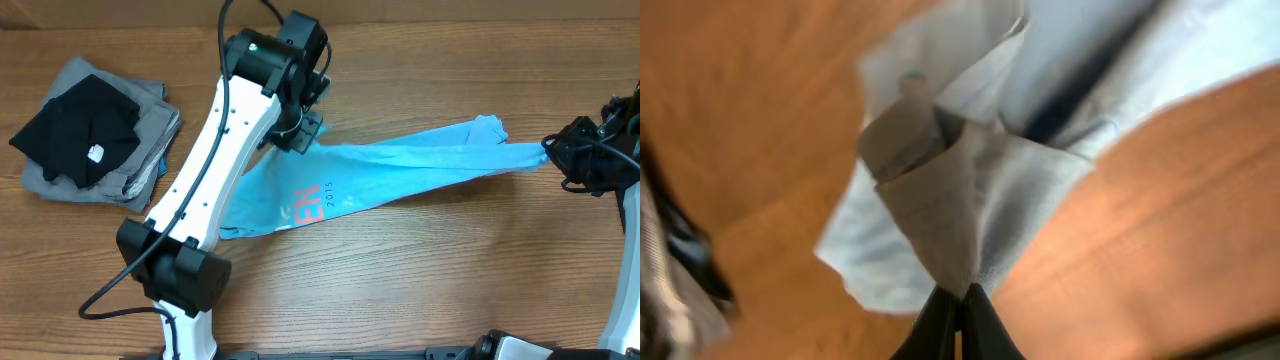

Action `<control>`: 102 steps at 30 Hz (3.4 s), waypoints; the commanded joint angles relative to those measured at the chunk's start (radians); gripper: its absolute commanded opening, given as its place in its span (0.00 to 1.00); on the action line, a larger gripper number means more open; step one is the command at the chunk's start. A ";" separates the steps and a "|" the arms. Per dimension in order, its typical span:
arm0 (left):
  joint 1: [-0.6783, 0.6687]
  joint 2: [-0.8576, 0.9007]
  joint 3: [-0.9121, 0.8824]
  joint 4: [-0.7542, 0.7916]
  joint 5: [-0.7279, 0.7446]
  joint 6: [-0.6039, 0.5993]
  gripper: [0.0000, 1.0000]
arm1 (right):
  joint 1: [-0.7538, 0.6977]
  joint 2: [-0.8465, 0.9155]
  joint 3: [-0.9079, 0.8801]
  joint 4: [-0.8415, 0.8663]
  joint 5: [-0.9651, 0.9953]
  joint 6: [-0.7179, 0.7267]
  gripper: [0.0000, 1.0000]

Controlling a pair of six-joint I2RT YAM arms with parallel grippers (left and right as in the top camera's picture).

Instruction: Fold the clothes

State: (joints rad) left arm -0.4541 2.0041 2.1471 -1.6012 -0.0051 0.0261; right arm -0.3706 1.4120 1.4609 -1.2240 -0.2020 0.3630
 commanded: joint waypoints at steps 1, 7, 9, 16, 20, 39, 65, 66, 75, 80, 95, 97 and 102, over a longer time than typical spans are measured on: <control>-0.025 0.014 -0.104 -0.008 0.117 -0.096 0.04 | 0.003 -0.008 0.031 0.007 0.011 0.004 0.06; -0.120 0.015 -0.422 0.058 0.208 -0.174 0.08 | 0.003 -0.008 0.031 0.008 0.011 0.004 0.06; -0.154 0.015 -0.486 0.076 0.195 -0.184 0.15 | 0.003 -0.008 0.031 0.011 0.011 0.004 0.07; -0.155 0.008 -0.444 0.069 0.032 -0.188 0.41 | 0.003 -0.008 0.031 0.014 0.011 0.004 0.07; -0.098 0.008 -0.418 0.169 -0.082 -0.164 0.59 | 0.003 -0.008 0.031 0.014 0.011 0.004 0.07; 0.011 0.158 -0.429 0.479 0.178 0.297 0.56 | 0.003 -0.008 0.031 0.003 0.010 0.008 0.08; 0.061 0.189 -0.211 0.196 0.046 0.145 0.04 | 0.003 -0.008 0.031 0.010 0.012 0.007 0.08; 0.072 0.187 -0.168 0.167 0.033 0.114 0.04 | 0.003 -0.008 0.031 0.013 0.016 0.008 0.08; 0.188 0.063 0.202 -0.005 -0.073 -0.087 0.04 | -0.007 -0.008 0.031 0.061 0.045 0.015 0.08; 0.247 -0.088 0.317 -0.024 -0.133 -0.143 0.04 | -0.020 -0.008 0.031 0.079 0.045 0.035 0.09; 0.264 -0.283 0.262 -0.088 -0.195 -0.145 0.04 | -0.003 -0.005 0.021 -0.011 0.039 0.034 0.11; 0.264 -0.280 0.192 -0.085 -0.158 -0.146 0.04 | 0.007 -0.001 -0.009 -0.015 0.033 0.034 0.11; 0.264 -0.270 -0.034 -0.032 -0.143 -0.162 0.04 | 0.011 0.027 -0.132 0.048 0.017 0.035 0.10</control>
State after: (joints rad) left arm -0.1898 1.7206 2.2047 -1.6508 -0.1650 -0.1089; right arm -0.3637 1.4151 1.3884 -1.1931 -0.1768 0.3923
